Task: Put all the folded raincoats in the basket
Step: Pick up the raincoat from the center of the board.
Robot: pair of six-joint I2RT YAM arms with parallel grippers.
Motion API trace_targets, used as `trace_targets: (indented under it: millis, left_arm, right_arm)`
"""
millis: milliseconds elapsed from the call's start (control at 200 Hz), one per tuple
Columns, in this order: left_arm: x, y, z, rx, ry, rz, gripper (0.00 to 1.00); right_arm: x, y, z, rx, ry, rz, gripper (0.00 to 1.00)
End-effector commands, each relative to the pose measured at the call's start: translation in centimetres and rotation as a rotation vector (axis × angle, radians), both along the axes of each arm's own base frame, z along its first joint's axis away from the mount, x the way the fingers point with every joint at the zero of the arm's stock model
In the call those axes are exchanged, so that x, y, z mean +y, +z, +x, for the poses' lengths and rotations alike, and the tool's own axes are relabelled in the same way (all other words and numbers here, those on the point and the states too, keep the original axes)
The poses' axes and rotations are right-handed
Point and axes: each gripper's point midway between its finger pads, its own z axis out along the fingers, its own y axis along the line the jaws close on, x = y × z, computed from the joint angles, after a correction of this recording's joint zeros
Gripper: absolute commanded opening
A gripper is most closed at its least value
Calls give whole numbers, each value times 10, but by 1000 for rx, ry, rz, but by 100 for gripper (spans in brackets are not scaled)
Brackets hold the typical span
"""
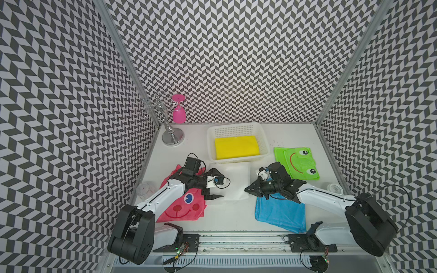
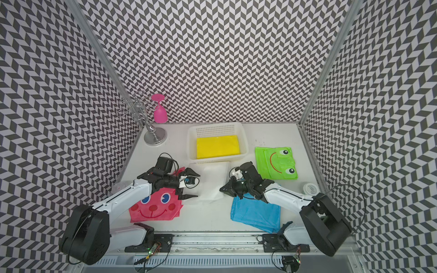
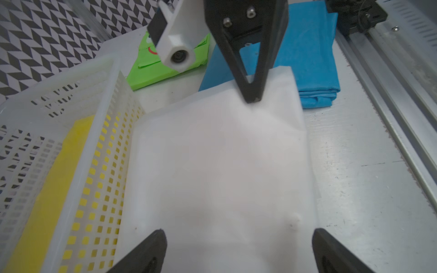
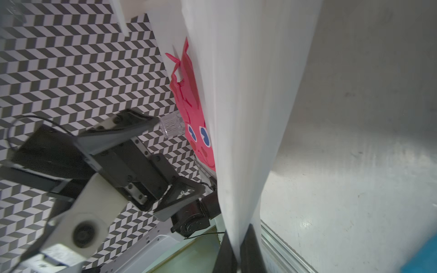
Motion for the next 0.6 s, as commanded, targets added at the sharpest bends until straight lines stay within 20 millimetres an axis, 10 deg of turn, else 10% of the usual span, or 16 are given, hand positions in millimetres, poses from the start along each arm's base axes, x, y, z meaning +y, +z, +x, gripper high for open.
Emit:
trace_targets:
  millis: [0, 591]
  left_arm:
    - [-3, 2, -17, -46, -64, -67, 100]
    - [-17, -19, 11, -274, 238, -6, 100]
  right_arm:
    - [9, 49, 16, -73, -23, 147, 0]
    - [16, 68, 35, -44, -91, 228, 0]
